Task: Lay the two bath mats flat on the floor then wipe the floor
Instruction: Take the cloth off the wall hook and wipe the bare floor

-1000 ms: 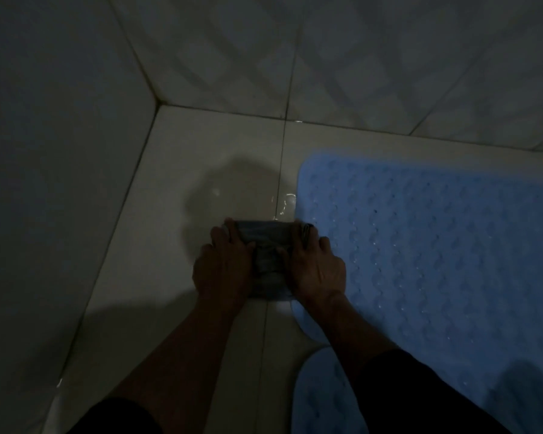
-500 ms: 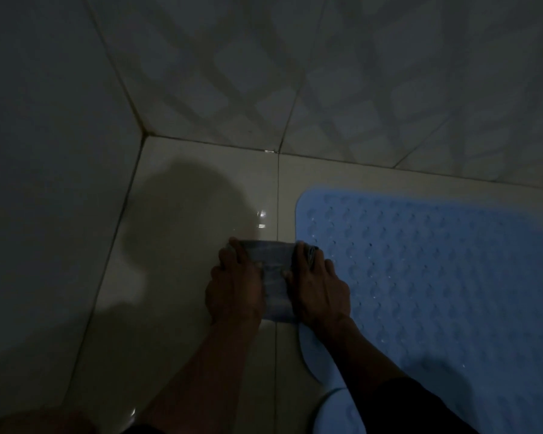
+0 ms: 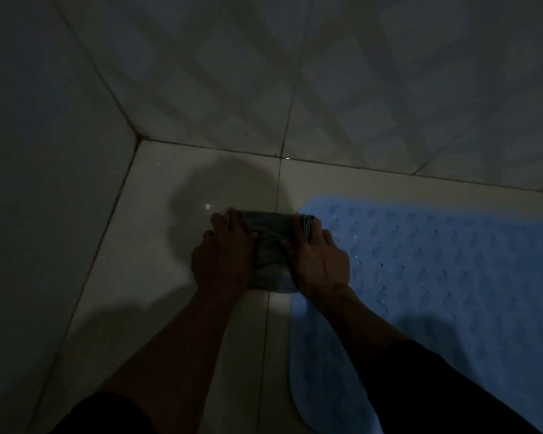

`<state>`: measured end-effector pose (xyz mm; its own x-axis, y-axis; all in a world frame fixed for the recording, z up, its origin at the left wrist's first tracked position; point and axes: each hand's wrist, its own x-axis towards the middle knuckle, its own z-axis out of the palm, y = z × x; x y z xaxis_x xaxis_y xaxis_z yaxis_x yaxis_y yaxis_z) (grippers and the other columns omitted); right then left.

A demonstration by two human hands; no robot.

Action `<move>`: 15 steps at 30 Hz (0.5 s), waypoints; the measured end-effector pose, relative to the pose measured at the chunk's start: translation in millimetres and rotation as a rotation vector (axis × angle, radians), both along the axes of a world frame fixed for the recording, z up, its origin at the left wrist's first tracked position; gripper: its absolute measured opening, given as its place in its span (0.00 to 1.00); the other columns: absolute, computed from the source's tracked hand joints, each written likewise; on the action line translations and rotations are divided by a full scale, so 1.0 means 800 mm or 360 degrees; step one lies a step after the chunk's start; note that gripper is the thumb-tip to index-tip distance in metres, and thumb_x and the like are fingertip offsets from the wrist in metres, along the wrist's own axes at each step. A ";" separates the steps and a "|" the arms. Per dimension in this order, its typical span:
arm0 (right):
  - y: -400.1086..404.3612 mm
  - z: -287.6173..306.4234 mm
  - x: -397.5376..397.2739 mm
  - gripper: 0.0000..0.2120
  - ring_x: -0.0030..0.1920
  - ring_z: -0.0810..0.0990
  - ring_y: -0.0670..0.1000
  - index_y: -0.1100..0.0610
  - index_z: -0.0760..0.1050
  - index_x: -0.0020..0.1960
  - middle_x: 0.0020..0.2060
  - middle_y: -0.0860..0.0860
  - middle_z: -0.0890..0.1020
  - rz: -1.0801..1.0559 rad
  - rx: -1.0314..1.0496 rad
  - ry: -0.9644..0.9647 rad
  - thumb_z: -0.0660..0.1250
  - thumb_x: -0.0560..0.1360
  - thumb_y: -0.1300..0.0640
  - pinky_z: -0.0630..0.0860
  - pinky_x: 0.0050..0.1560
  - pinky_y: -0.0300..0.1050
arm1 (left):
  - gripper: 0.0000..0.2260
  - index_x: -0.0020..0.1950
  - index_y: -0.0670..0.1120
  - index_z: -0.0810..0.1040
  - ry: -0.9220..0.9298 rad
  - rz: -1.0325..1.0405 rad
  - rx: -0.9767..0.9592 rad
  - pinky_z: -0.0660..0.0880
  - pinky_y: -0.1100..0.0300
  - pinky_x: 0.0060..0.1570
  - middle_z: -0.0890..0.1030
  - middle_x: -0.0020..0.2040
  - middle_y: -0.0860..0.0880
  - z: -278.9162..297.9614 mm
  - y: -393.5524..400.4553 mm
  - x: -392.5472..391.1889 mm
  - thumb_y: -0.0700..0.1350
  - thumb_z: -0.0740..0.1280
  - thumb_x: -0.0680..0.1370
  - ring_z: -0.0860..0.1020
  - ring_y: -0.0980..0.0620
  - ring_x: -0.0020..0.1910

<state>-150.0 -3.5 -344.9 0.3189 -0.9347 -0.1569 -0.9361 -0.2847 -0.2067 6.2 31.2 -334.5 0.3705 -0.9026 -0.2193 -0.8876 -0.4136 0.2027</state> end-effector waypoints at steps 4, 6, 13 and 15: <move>-0.033 0.007 -0.005 0.26 0.56 0.73 0.55 0.54 0.60 0.74 0.68 0.54 0.66 0.0036 0.0010 -0.0134 0.55 0.81 0.42 0.73 0.37 0.47 | 0.26 0.75 0.46 0.63 -0.0015 0.0014 -0.0045 0.77 0.48 0.49 0.64 0.72 0.40 -0.003 -0.031 -0.002 0.60 0.55 0.82 0.76 0.40 0.56; -0.051 0.010 -0.007 0.27 0.59 0.72 0.56 0.55 0.58 0.75 0.69 0.54 0.65 0.0044 0.0048 -0.0137 0.55 0.82 0.43 0.78 0.45 0.53 | 0.25 0.74 0.46 0.64 -0.0047 0.0029 -0.0045 0.75 0.49 0.50 0.62 0.74 0.40 0.000 -0.046 -0.007 0.60 0.55 0.82 0.76 0.40 0.58; -0.102 0.001 -0.018 0.29 0.64 0.69 0.58 0.55 0.56 0.77 0.73 0.56 0.61 0.0167 -0.0065 -0.0090 0.56 0.81 0.42 0.71 0.44 0.50 | 0.27 0.77 0.45 0.61 0.0018 0.0077 -0.0027 0.71 0.45 0.59 0.58 0.77 0.39 -0.001 -0.087 -0.022 0.60 0.53 0.83 0.72 0.37 0.64; -0.117 -0.004 -0.021 0.29 0.62 0.70 0.58 0.55 0.56 0.77 0.73 0.55 0.61 0.0158 -0.0105 -0.0110 0.53 0.81 0.41 0.67 0.41 0.48 | 0.27 0.75 0.45 0.64 0.0002 0.0076 -0.0075 0.72 0.47 0.56 0.62 0.75 0.39 -0.001 -0.100 -0.023 0.60 0.54 0.82 0.75 0.37 0.61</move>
<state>-166.4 -97.2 -348.3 0.4181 -0.9057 -0.0703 -0.8868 -0.3902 -0.2476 -12.1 -48.4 -335.1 0.4132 -0.8931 -0.1776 -0.8668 -0.4456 0.2239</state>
